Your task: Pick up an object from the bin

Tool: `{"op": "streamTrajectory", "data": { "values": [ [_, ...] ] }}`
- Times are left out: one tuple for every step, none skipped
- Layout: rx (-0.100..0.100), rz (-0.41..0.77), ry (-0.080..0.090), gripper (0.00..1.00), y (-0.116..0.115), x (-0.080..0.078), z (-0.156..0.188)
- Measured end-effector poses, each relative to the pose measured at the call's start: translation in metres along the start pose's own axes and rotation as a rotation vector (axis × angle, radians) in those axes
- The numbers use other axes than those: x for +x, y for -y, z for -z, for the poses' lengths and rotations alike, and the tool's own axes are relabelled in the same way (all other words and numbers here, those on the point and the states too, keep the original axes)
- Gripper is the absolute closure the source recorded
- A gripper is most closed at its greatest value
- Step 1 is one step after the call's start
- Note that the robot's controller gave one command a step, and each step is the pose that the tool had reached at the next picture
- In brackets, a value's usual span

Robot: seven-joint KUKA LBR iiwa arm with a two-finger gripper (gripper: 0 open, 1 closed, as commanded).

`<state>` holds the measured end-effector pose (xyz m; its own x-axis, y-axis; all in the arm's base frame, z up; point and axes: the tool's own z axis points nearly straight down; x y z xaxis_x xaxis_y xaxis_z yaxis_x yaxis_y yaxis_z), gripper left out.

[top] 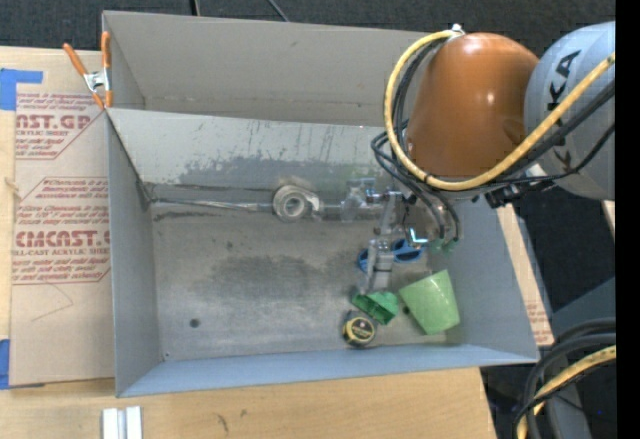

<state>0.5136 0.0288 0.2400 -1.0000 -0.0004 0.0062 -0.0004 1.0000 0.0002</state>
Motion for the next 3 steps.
{"op": "streamTrajectory", "data": {
  "values": [
    [0.002, 0.038, -0.002, 0.0, 0.091, 0.021, -0.115],
    [0.001, 0.163, 0.016, 0.0, 0.066, 0.028, -0.17],
    [0.002, 0.163, 0.001, 1.0, 0.068, 0.031, -0.168]
  ]
}}
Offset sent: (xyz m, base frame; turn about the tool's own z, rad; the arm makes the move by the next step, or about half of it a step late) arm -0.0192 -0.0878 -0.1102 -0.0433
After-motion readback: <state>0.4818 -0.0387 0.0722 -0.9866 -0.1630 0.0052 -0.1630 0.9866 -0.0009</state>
